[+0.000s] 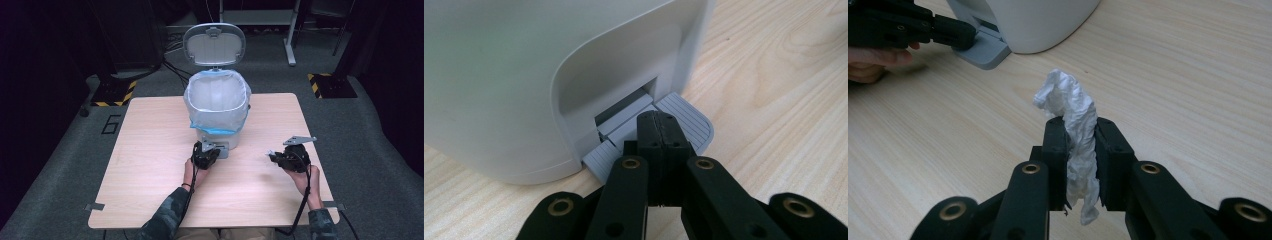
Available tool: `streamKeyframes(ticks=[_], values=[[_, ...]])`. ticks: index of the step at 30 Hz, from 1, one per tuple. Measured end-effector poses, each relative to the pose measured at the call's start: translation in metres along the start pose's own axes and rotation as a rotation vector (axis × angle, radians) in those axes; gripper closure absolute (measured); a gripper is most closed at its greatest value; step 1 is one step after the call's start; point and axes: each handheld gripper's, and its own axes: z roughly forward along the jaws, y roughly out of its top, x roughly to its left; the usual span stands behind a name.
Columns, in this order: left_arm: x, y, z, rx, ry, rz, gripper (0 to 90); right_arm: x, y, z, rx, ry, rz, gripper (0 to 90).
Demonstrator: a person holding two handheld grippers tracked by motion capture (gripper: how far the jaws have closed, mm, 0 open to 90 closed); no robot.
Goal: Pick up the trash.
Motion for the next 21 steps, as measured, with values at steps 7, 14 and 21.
streamKeyframes(ticks=[7,14,21], values=[[0.0,0.0,0.0,-0.001,-0.005,-0.005,89.9,0.001,0.007,-0.003,0.0,0.012,-0.006,77.7],[0.0,0.0,0.0,-0.002,-0.005,-0.006,90.0,0.004,0.018,-0.008,0.0,0.015,-0.025,78.1],[0.001,0.0,0.0,-0.002,-0.007,-0.01,89.9,0.007,0.03,-0.012,-0.005,0.021,-0.041,78.2]])
